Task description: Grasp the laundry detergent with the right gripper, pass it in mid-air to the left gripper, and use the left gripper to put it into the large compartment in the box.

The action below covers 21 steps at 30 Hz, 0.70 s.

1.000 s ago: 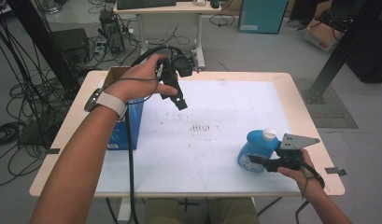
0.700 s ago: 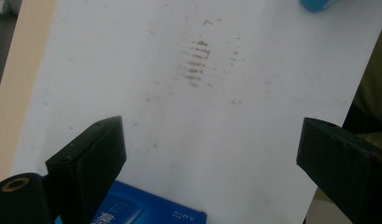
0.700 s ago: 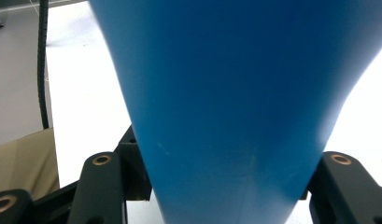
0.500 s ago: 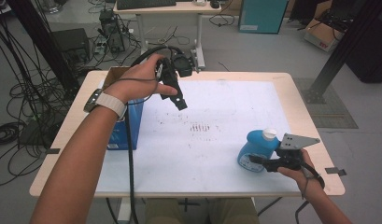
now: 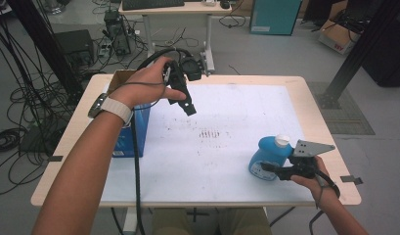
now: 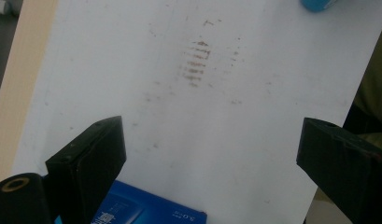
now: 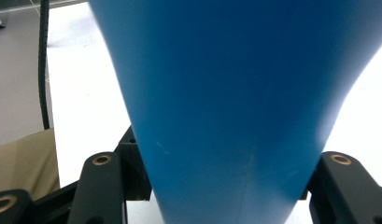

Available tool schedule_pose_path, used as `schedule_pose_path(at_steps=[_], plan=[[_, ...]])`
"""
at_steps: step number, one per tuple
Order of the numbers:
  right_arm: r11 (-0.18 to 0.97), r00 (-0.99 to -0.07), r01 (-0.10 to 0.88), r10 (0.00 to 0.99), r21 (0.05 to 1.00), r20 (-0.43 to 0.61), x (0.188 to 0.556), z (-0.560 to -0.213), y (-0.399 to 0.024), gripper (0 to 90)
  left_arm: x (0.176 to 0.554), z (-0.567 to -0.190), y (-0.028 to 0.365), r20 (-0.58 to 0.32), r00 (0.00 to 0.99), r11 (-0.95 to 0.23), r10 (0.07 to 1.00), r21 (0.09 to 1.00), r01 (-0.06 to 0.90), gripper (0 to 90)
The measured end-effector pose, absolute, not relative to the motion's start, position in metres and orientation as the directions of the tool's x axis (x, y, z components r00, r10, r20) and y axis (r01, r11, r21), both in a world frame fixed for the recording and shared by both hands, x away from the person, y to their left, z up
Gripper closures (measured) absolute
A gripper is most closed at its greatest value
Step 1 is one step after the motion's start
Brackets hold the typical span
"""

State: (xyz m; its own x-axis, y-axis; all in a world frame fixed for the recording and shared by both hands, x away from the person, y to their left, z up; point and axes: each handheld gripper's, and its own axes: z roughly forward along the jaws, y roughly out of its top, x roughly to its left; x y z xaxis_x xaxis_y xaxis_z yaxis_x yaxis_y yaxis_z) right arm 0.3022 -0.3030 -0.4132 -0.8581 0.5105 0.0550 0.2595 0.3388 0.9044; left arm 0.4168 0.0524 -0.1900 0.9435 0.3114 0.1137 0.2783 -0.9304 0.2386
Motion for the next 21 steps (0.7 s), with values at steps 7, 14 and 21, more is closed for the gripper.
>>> schedule_pose_path(at_steps=[7,14,21], plan=[[0.34,-0.858,0.259,0.51,0.904,0.053,0.303,-0.413,-0.303,42.4,0.415,-0.189,0.053,0.116,0.943,-0.931,0.311,0.239,0.277,8.6],[0.34,-0.859,0.256,0.509,0.905,0.052,0.302,-0.413,-0.303,42.4,0.412,-0.187,0.053,0.12,0.943,-0.931,0.311,0.241,0.276,8.4],[0.346,-0.861,0.247,0.506,0.905,0.042,0.302,-0.413,-0.303,42.9,0.404,-0.18,0.049,0.14,0.946,-0.935,0.293,0.247,0.253,8.4]])
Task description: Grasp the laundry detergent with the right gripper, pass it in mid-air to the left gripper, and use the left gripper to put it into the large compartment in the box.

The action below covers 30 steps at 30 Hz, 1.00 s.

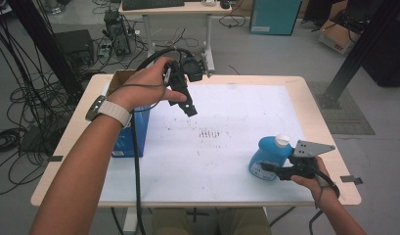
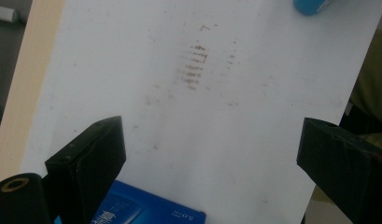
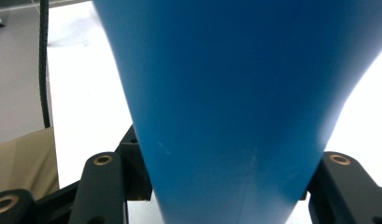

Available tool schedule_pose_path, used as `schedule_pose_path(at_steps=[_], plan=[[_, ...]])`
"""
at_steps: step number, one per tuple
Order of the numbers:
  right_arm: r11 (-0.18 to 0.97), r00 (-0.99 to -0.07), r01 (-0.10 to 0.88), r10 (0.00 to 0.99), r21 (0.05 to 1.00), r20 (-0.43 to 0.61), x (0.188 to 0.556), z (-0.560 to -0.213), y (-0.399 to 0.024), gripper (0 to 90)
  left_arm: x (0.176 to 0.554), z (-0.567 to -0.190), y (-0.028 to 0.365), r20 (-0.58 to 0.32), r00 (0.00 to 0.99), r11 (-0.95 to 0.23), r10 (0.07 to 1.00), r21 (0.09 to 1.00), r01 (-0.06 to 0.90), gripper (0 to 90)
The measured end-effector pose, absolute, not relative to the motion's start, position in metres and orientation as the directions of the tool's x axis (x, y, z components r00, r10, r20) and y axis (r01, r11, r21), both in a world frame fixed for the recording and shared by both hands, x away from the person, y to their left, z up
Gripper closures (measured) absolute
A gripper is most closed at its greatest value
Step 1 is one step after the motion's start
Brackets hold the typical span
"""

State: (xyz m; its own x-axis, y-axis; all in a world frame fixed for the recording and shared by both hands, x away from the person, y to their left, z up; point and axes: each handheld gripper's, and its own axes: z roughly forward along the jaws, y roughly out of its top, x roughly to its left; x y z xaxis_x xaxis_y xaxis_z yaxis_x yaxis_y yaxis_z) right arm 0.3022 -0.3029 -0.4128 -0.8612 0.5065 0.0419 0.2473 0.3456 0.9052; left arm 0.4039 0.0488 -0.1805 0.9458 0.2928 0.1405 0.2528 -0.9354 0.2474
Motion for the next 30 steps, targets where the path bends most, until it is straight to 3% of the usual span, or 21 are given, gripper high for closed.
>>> schedule_pose_path(at_steps=[11,30], plan=[[0.335,-0.854,0.268,0.517,0.904,0.061,0.305,-0.406,-0.302,43.0,0.394,-0.172,0.044,0.16,0.943,-0.934,0.29,0.264,0.242,8.2],[0.358,-0.909,0.261,0.404,0.896,0.104,0.312,-0.356,-0.29,43.0,0.369,-0.145,0.048,0.151,0.943,-0.913,0.298,0.334,0.235,6.8]])
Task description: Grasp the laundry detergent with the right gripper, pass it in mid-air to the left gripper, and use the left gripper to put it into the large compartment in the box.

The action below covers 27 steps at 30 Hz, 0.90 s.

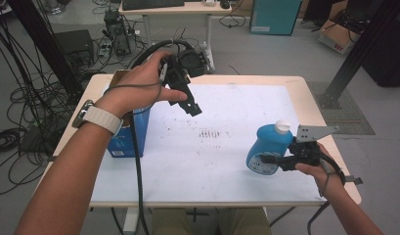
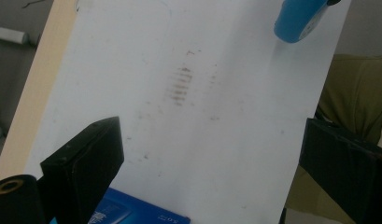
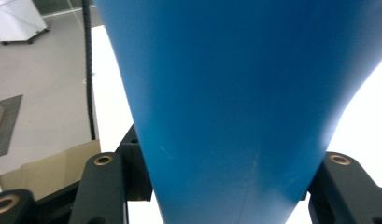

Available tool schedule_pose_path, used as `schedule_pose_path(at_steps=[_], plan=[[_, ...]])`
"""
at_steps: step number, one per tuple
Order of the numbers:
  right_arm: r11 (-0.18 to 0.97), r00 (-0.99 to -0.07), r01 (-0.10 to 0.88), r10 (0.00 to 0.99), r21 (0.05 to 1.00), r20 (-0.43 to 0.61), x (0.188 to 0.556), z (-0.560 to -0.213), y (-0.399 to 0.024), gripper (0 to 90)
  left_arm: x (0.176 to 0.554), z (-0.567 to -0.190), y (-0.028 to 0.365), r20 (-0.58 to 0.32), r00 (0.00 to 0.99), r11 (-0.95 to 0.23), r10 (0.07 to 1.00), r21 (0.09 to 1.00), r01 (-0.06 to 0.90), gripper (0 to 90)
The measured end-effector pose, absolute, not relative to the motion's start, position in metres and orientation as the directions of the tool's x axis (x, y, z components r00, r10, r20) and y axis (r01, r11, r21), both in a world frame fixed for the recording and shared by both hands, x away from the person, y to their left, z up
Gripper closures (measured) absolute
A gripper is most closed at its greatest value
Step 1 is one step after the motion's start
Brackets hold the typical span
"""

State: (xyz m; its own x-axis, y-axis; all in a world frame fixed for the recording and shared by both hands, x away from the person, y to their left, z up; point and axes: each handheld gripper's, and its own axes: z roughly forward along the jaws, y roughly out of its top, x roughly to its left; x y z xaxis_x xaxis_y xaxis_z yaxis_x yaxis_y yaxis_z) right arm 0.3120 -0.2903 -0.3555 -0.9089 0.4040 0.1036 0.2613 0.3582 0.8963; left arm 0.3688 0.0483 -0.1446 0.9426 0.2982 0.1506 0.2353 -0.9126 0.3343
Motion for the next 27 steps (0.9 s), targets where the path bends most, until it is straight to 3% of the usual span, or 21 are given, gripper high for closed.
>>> schedule_pose_path(at_steps=[27], plan=[[0.435,-0.98,0.165,0.176,0.885,0.097,0.324,-0.297,-0.249,42.9,0.331,-0.113,0.031,0.12,0.971,-0.918,0.206,0.368,0.149,4.6]])
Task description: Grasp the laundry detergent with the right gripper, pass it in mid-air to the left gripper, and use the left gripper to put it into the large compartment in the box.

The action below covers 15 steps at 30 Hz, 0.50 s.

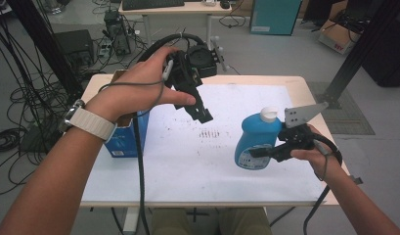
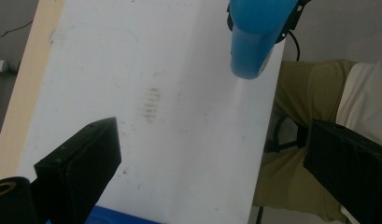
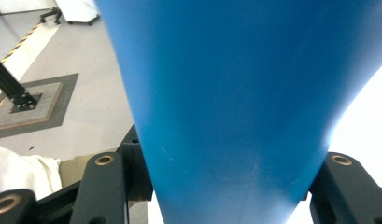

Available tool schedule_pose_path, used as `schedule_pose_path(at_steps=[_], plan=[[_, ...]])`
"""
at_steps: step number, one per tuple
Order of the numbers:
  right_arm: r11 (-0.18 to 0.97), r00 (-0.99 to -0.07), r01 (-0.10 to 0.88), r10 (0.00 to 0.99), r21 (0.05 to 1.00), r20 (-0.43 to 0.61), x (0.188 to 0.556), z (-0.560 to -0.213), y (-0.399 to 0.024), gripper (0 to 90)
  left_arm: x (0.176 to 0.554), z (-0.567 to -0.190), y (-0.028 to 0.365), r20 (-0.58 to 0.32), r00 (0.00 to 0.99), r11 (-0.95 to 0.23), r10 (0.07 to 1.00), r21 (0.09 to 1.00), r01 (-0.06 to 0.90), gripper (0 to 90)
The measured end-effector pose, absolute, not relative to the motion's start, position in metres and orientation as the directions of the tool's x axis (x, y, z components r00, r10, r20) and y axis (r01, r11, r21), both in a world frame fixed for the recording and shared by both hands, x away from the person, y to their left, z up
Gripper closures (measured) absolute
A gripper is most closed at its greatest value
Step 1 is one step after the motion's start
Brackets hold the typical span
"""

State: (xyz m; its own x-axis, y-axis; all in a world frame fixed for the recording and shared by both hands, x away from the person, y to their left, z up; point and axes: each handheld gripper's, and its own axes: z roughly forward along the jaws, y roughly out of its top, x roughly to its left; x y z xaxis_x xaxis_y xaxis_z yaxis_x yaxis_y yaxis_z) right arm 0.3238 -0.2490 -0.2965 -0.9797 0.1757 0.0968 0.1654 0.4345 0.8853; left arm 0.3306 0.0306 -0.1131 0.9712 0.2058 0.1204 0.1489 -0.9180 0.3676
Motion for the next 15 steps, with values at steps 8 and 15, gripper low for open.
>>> schedule_pose_path(at_steps=[8,15], plan=[[0.449,-0.989,0.131,0.126,0.884,0.083,0.326,-0.289,-0.236,42.9,0.324,-0.115,0.026,0.106,0.979,-0.921,0.176,0.37,0.126,4.5],[0.459,-0.993,0.105,0.093,0.882,0.07,0.328,-0.285,-0.225,42.9,0.322,-0.117,0.027,0.084,0.984,-0.916,0.158,0.386,0.114,4.6]])
